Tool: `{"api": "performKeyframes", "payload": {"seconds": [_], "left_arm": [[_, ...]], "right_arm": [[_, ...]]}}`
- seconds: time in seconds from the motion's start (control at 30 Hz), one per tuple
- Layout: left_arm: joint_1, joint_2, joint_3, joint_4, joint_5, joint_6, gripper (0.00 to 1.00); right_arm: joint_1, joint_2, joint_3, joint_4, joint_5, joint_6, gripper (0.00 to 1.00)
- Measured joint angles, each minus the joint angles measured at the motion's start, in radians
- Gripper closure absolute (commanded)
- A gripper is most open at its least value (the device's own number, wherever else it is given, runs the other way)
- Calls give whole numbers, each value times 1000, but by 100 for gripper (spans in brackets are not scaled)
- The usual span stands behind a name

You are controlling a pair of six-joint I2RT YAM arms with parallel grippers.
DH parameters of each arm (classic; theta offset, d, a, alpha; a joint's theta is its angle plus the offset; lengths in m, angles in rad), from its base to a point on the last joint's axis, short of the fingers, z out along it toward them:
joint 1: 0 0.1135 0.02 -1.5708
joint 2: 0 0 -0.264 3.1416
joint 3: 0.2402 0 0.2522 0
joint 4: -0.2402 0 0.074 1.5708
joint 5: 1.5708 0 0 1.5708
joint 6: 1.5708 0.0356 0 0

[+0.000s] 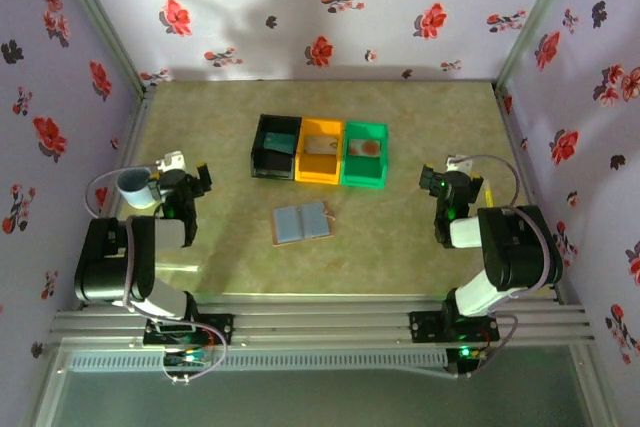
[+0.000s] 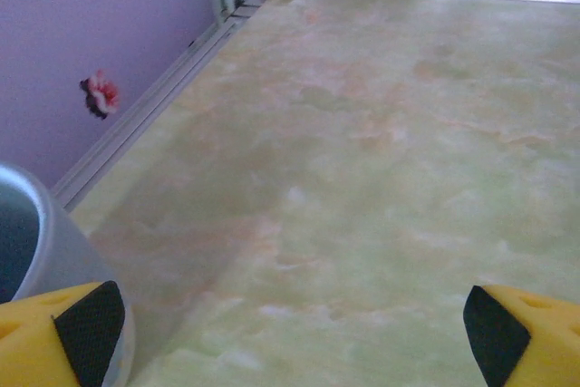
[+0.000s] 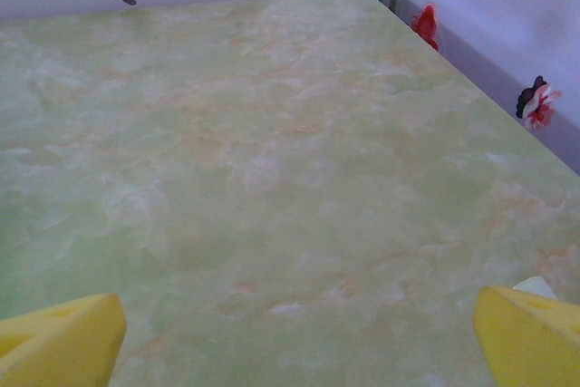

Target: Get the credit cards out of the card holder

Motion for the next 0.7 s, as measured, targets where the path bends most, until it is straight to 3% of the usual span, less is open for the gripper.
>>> {"api": "performKeyframes", "payload": {"seconds": [0.7], "left_arm": [[0, 13, 0, 35, 41, 15, 0]], "right_arm": [[0, 0, 0, -9, -3, 2, 1]]}}
